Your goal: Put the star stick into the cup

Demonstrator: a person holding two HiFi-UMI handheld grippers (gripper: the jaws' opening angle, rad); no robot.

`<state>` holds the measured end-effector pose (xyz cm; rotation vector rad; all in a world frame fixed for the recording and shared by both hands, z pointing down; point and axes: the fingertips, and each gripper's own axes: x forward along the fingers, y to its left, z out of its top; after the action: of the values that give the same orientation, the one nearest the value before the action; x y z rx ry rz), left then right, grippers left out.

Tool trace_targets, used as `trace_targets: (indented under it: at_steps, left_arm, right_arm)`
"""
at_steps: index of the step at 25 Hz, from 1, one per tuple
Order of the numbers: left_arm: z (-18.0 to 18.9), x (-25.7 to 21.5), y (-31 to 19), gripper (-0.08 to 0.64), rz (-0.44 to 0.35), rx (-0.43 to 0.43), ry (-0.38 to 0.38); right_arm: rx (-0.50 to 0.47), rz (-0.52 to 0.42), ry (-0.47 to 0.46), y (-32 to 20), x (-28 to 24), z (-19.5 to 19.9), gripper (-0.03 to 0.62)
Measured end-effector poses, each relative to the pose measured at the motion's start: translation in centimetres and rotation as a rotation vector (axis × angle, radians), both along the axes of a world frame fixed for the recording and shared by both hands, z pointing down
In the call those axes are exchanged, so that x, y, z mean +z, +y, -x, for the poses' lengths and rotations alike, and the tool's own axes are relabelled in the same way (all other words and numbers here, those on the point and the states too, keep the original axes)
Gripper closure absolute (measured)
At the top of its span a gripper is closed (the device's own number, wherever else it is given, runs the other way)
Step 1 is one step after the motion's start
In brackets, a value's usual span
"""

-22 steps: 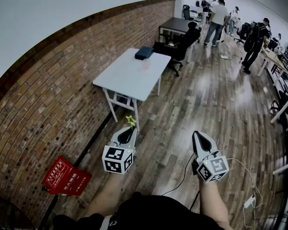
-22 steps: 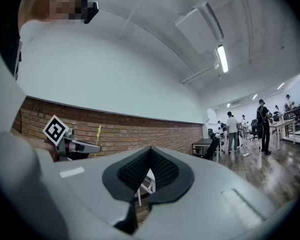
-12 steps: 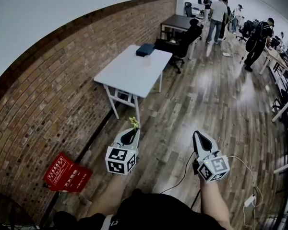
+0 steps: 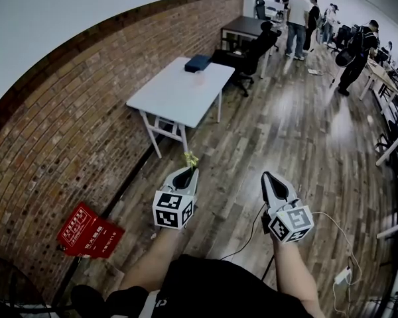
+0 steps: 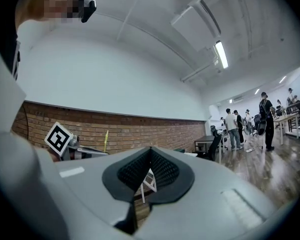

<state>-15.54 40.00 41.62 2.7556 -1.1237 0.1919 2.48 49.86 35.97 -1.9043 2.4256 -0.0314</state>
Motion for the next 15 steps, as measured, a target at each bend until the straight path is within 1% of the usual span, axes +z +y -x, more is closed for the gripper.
trace_targets:
  at_steps: [2, 6, 11, 15]
  left_arm:
    - [-1.0, -0.5, 0.5, 0.537, -0.014, 0.004, -0.004]
    - [-2.2, -1.3, 1.1, 0.537, -0.039, 0.012, -0.008]
    - [-2.7, -0.2, 0.1, 0.537, -0.007, -0.004, 0.001]
    - [-3.6, 0.8, -1.2, 0.537, 0.011, 0.005, -0.002]
  right_arm:
    - [0.013, 0.016, 0.003, 0.2, 0.8, -0.9, 0.592]
    - [0.017, 0.042, -0.03, 0.5, 2.3, -2.1, 0.592]
    - [0.008, 0.085, -0.035, 0.1, 3.7, -2.9, 0.592]
    - [0.015, 0.102, -0.041, -1.1, 4.5, -4.1, 0.592]
